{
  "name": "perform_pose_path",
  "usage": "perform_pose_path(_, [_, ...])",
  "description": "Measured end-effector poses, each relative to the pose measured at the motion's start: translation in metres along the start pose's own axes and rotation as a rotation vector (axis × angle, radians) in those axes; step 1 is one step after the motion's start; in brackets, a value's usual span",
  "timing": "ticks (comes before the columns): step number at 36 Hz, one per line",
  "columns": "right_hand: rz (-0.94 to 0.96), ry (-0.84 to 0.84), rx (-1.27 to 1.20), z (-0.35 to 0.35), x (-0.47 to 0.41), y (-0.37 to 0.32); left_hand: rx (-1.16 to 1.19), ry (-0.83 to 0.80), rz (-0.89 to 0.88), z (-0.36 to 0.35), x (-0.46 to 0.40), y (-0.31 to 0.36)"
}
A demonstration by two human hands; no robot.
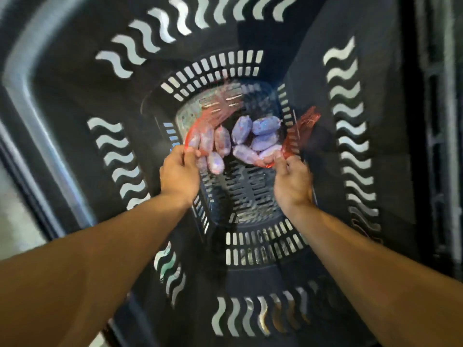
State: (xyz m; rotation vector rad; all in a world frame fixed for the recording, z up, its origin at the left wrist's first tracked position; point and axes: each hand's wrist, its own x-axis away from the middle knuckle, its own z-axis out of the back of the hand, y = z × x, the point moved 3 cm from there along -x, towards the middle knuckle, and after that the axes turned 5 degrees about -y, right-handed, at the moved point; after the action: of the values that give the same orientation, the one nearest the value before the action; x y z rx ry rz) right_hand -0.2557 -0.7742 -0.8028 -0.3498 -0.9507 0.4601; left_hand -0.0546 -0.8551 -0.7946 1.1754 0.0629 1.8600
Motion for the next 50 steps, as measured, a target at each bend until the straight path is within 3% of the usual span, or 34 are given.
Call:
perform_pose_path(4, [-0.128,-0.082,-0.019,0.026,0.033,-0.017,-0.079,-0.063,0.019,0.025,0.030,0.012])
perform_pose_path(9, [-0.226,-0.170,0.011,0.065,0.095,-0.038,0.004,-0.199,-0.007,0.052,0.092,0.039])
perform_pose_path(15, [-0.293,-0.078,-0.071,0.111,0.195,-0.066,-0.019,-0.262,-0.089,0.116,0.164,0.083])
perform_pose_path(20, [-0.216,0.062,-0.268,0.143,0.273,-0.114,0.071,-0.290,-0.204,0.183,0.215,0.130])
perform_pose_path(26, [-0.037,0.154,-0.443,0.208,0.358,-0.194,-0.090,-0.347,-0.498,0.274,0.288,0.182])
perform_pose_path(33, [0.103,0.307,-0.563,0.272,0.500,-0.239,0.064,-0.352,-0.563,0.375,0.389,0.227])
perform_pose_path(45, [0.018,0.616,-1.101,0.310,0.693,-0.186,0.126,-0.469,-0.643,0.427,0.514,0.248])
perform_pose_path(50, [-0.003,0.628,-1.223,0.330,0.741,-0.150,0.099,-0.601,-0.730,0.410,0.568,0.260])
